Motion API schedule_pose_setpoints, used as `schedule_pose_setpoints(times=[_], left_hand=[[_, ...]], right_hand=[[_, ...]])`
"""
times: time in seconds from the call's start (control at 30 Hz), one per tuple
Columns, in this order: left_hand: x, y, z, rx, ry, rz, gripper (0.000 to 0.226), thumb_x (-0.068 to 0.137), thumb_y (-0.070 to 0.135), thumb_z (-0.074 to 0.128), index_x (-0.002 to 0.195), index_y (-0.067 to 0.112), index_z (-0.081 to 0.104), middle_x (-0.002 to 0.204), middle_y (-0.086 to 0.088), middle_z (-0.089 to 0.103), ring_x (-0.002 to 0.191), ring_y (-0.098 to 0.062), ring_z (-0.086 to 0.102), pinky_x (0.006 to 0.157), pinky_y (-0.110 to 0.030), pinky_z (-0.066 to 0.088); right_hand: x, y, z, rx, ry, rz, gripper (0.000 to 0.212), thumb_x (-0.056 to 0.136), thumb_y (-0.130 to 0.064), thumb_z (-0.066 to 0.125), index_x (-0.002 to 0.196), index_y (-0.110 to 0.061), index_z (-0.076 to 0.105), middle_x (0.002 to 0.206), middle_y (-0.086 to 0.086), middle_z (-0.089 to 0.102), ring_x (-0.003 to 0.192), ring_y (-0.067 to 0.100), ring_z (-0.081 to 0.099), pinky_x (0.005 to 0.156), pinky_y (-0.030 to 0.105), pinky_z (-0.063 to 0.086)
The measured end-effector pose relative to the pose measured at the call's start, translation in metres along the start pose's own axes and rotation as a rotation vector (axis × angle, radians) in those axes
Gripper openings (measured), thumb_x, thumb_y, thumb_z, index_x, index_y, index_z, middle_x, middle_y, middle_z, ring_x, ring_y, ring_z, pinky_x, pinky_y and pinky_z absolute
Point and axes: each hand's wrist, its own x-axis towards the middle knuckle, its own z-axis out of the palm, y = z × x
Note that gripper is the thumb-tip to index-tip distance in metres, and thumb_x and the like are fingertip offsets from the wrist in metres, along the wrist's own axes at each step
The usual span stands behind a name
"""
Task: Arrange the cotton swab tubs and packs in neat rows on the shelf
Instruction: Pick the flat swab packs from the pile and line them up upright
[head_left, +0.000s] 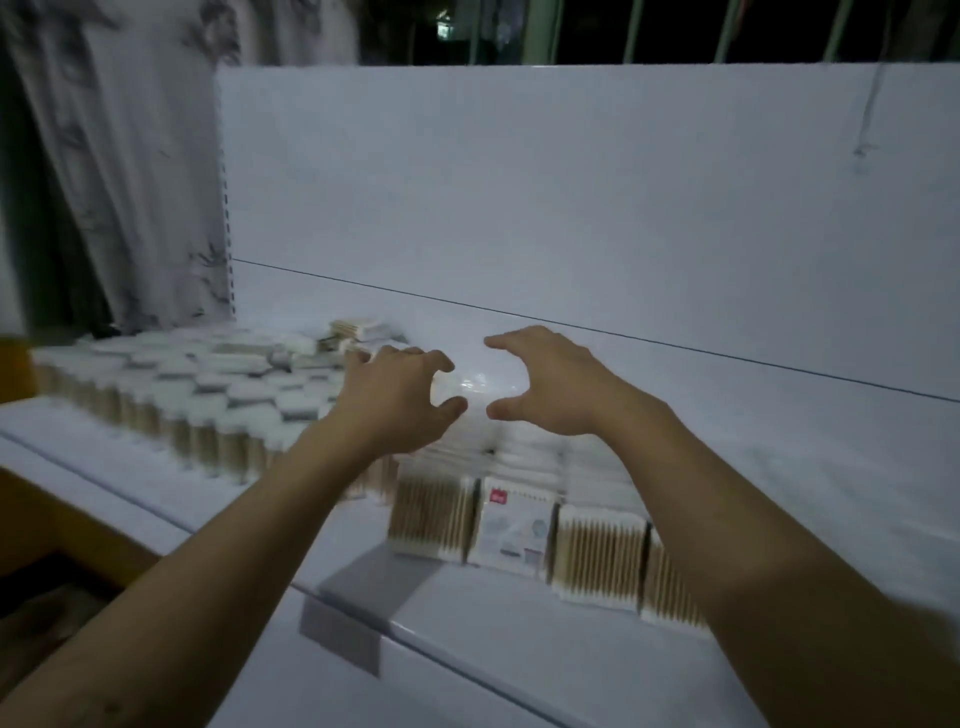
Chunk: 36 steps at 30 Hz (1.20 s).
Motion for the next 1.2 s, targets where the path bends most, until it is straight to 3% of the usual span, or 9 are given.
schedule_pose_setpoints(times=[0.2,0.5,0.7,0.8,0.9,1.07,1.2], left_hand=[[0.008,-0.102,-0.018,0.082,-0.015,-0.151,0.052,0.089,0.061,0.049,0.133,0.033,0.049,0.132,0.005,0.059,0.124,-0.022,0.049,0.105,-0.047,0.027],[0.023,-0.233,-0.028,0.117,-0.064,-0.382,0.06,0.09,0.059,0.053,0.141,0.03,0.041,0.142,-0.006,0.047,0.129,-0.03,0.044,0.106,-0.051,0.027],[0.056,-0.271,-0.016,0.096,-0.215,-0.35,0.057,0.083,0.064,0.059,0.131,0.032,0.053,0.139,-0.001,0.051,0.124,-0.025,0.05,0.101,-0.043,0.037],[0.065,-0.276,-0.009,0.156,-0.135,-0.277,0.042,0.081,0.061,0.063,0.107,0.029,0.061,0.118,0.002,0.058,0.109,-0.022,0.057,0.091,-0.036,0.041],[0.068,-0.281,-0.01,0.188,-0.034,-0.245,0.022,0.088,0.047,0.063,0.101,0.03,0.064,0.112,0.002,0.062,0.103,-0.022,0.059,0.08,-0.031,0.039],[0.066,-0.281,-0.02,-0.031,0.177,-0.293,0.021,0.094,0.041,0.058,0.086,0.023,0.063,0.082,0.001,0.063,0.082,-0.023,0.058,0.066,-0.029,0.04],[0.072,-0.27,-0.034,-0.33,0.288,-0.317,0.022,0.095,0.032,0.058,0.083,0.014,0.062,0.074,0.0,0.059,0.073,-0.021,0.054,0.063,-0.029,0.036]], right_hand=[[0.084,-0.064,0.028,0.057,-0.034,-0.043,0.057,0.087,-0.039,0.069,0.138,-0.028,0.047,0.14,0.0,0.049,0.122,0.02,0.051,0.099,0.04,0.045],[0.174,-0.152,0.073,0.038,-0.092,-0.145,0.051,0.087,-0.04,0.067,0.134,-0.024,0.053,0.139,-0.001,0.051,0.123,0.019,0.049,0.1,0.038,0.044],[0.2,-0.184,0.089,0.013,-0.123,-0.165,0.052,0.089,-0.039,0.066,0.136,-0.023,0.051,0.139,0.002,0.051,0.125,0.02,0.048,0.099,0.036,0.043],[0.207,-0.183,0.089,0.027,-0.131,-0.149,0.051,0.088,-0.038,0.067,0.135,-0.024,0.052,0.138,0.002,0.051,0.123,0.02,0.049,0.099,0.035,0.044],[0.214,-0.181,0.085,0.042,-0.111,-0.133,0.049,0.087,-0.039,0.068,0.133,-0.026,0.054,0.135,0.0,0.052,0.12,0.017,0.05,0.098,0.034,0.043],[0.216,-0.173,0.081,0.124,-0.069,-0.098,0.056,0.086,-0.039,0.069,0.137,-0.028,0.048,0.137,-0.001,0.049,0.119,0.017,0.051,0.1,0.038,0.045],[0.213,-0.175,0.078,0.206,-0.058,-0.137,0.068,0.081,-0.041,0.075,0.14,-0.029,0.044,0.137,-0.002,0.05,0.12,0.016,0.051,0.097,0.032,0.044]])
